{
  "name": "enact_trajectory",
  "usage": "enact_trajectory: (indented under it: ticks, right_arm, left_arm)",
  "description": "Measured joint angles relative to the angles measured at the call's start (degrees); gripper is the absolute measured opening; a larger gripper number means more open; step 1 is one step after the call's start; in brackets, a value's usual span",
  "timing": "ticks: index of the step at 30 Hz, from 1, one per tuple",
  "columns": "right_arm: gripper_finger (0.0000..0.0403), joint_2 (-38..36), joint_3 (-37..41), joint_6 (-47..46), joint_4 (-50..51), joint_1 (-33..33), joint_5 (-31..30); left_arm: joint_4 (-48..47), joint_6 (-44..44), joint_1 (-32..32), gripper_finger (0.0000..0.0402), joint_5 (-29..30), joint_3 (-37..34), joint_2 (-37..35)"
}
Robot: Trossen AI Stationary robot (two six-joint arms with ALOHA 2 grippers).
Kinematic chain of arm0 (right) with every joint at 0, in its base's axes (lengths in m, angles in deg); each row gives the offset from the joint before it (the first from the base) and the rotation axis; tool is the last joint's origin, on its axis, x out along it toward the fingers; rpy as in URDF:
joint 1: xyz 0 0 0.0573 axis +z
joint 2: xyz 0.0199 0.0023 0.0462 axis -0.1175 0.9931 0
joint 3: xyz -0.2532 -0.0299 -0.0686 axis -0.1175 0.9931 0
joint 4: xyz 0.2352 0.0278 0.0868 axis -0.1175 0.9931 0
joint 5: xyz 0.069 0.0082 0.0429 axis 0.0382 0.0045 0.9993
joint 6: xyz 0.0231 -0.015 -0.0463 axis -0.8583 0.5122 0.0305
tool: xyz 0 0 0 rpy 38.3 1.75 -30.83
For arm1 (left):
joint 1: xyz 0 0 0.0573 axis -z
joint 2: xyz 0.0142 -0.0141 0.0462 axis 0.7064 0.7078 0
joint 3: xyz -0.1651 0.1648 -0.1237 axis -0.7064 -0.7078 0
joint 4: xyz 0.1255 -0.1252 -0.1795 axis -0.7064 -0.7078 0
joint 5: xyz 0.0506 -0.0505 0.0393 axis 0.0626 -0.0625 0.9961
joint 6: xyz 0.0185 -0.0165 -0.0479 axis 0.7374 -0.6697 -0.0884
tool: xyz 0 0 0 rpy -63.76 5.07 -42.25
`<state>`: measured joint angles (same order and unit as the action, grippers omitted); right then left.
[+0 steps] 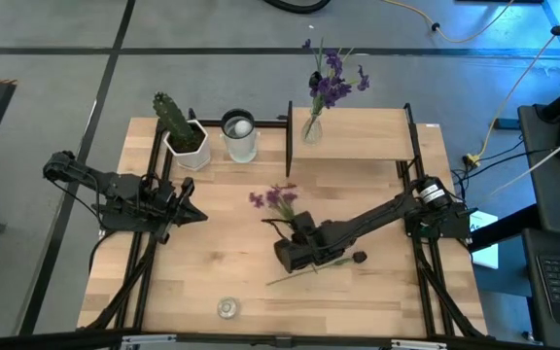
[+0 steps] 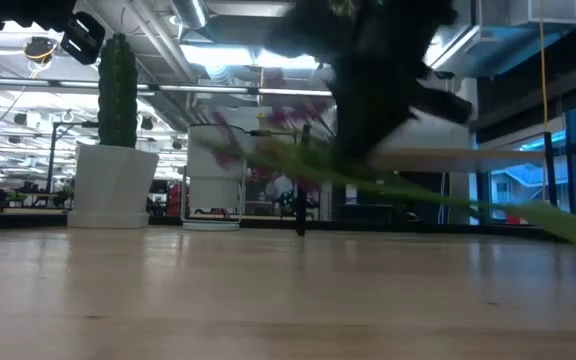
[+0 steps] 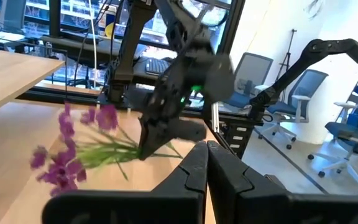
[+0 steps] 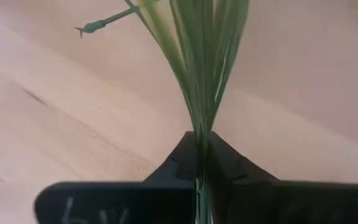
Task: Pick and place flowers into a vace then onto a shelf
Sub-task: Put the purple flowers into the transparent vase
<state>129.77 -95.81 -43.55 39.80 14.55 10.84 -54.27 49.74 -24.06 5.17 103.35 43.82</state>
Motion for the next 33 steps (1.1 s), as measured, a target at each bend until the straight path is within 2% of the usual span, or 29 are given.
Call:
enact_trajectory:
  ticks: [8,12,15,19,22,26,33]
  right_arm:
    - [0.0008,-0.2,-9.6,11.0,0.2,0.0,-13.4]
    - [0.0008,-0.2,-14.3,16.8,-2.5,0.0,-16.7]
    - [0.0008,-0.3,-16.5,23.5,-10.0,1.0,-18.8]
    - [0.0008,-0.3,-17.4,38.7,-27.4,3.4,-21.3]
    - [0.0008,-0.3,-17.4,51.3,-40.1,5.0,-19.6]
    - [0.0008,-0.3,-17.4,62.9,-51.5,6.4,-13.1]
    - [0.0008,0.9,-17.4,71.5,-62.6,7.4,-4.1]
  left_arm:
    - [0.0,0.0,0.0,0.0005,0.0,0.0,0.0]
    - [0.0,-0.1,0.0,0.0002,-0.1,0.0,0.0]
    - [0.0,-0.2,0.0,0.0004,-0.4,0.0,0.0]
    - [0.0,-0.2,0.0,0.0005,-0.5,0.0,0.0]
    - [0.0,-0.1,0.0,0.0002,-0.5,0.0,0.0]
    - [0.0,0.0,0.0,0.0003,-0.5,0.0,0.0]
    - [0.0,0.0,0.0,0.0003,-0.5,0.0,0.0]
